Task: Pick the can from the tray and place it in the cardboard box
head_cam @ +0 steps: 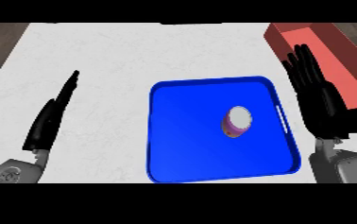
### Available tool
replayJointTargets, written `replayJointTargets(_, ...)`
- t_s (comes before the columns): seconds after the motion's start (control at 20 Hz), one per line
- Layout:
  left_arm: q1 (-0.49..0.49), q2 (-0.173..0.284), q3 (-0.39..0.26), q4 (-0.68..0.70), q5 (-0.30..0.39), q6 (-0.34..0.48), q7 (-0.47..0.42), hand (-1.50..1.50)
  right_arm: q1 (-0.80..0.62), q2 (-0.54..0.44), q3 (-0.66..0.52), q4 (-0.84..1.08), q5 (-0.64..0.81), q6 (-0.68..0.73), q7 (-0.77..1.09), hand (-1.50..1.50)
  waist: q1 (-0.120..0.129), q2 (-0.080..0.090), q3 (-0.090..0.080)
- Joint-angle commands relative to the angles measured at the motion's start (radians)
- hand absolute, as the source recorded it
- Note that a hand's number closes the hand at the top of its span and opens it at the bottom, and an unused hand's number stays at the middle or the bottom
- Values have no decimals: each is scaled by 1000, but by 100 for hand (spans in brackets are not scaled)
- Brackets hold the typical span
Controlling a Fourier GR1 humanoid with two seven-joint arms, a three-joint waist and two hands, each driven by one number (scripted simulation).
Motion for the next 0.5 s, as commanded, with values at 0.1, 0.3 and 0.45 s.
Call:
replayJointTargets(0.1, 13, -104, 73, -35, 111, 50, 11, 0, 177, 24, -162, -53, 120, -285, -49, 150, -27, 5, 7)
replayJointTargets(0.3, 16, -158, 132, -71, 201, 73, 17, 0, 406, -160, -188, 121, 349, -330, 18, 150, -60, 51, -25)
replayJointTargets(0.45, 53, -209, 162, -120, 277, 80, 31, 0, 514, 68, -287, 28, 348, -629, -27, -150, -43, 2, 3)
